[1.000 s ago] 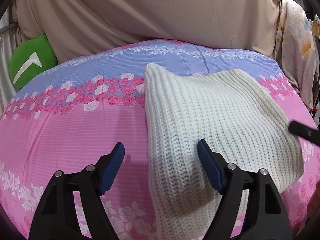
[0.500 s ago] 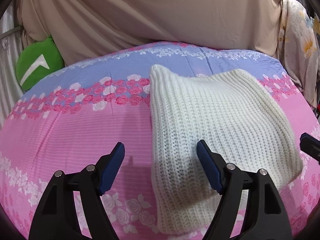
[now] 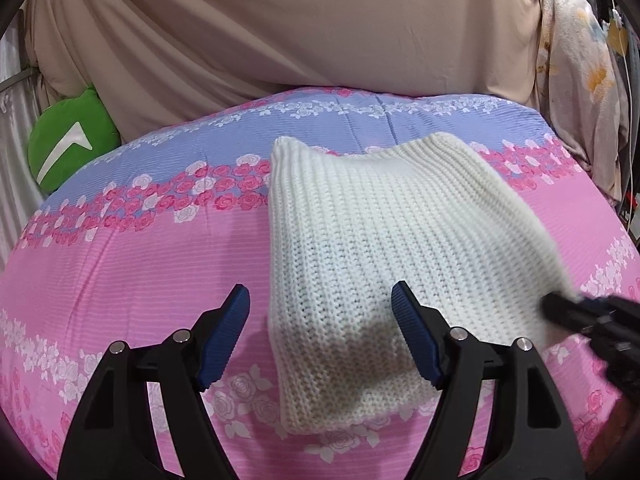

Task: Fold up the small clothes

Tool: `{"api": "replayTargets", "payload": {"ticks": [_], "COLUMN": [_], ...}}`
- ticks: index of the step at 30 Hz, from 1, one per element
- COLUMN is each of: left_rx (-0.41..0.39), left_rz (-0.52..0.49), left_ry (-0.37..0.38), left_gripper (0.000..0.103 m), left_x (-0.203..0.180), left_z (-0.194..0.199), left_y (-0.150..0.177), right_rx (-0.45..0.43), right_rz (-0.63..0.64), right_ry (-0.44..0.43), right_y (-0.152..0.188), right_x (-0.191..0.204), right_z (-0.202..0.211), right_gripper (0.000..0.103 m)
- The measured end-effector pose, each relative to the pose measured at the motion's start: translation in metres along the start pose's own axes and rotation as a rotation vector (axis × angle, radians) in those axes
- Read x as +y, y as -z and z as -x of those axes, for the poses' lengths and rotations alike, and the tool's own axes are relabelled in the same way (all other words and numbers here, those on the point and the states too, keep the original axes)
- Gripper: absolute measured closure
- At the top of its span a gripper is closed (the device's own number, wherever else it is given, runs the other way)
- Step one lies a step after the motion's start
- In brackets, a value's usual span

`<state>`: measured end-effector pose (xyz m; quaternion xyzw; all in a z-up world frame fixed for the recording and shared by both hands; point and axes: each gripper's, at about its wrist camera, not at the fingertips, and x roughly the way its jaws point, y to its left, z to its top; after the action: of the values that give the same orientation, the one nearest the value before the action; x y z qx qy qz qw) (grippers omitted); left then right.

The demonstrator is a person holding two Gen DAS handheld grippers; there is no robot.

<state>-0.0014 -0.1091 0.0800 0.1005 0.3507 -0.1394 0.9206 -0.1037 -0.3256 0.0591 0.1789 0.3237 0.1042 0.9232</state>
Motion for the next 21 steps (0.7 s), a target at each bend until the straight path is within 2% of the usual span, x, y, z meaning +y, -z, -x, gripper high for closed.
{"api": "replayTargets", "payload": {"ticks": [1,3,4,6,7,8,12,16,18,21], "left_rx": [0.011,0.029,0.046,0.064,0.07,0.072,0.064,0.041,0.043,0.05], "left_rz": [0.004,0.014,0.023,0.025,0.022,0.019,0.015,0.022,0.026,0.029], "left_ry": [-0.008,-0.004,0.007,0.018,0.02,0.019,0.019,0.03,0.029,0.028], "left_gripper": [0.031,0.031,0.03,0.03,0.03,0.03,0.03,0.031,0.031,0.03], "left_x": [0.002,0.008,0.011,0.013,0.012,0.011,0.009,0.008,0.007,0.007], "left_z": [-0.003,-0.008,-0.013,-0.018,-0.02,-0.022,-0.017,-0.009,-0.011,-0.014], "left_y": [0.002,0.005,0.008,0.012,0.015,0.017,0.015,0.009,0.008,0.008], "right_rx": [-0.03,-0.036,-0.013,0.111,0.172,0.185,0.106,0.01,-0.033,-0.045], "right_rz": [-0.005,-0.024,-0.029,-0.042,-0.054,-0.086,-0.11,-0.034,0.019,0.059], "right_ry": [-0.032,-0.054,-0.039,0.081,0.096,0.073,0.039,0.069,0.107,0.12], "right_y": [-0.003,-0.005,-0.003,0.008,0.015,0.022,0.009,-0.012,-0.022,-0.032], "right_x": [0.002,-0.001,-0.005,-0.02,-0.027,-0.033,-0.027,-0.006,0.005,0.011], "right_z": [0.012,0.019,0.014,-0.019,-0.034,-0.041,-0.009,0.019,0.023,0.014], "right_gripper": [0.092,0.092,0.092,0.092,0.093,0.094,0.088,0.087,0.087,0.087]}}
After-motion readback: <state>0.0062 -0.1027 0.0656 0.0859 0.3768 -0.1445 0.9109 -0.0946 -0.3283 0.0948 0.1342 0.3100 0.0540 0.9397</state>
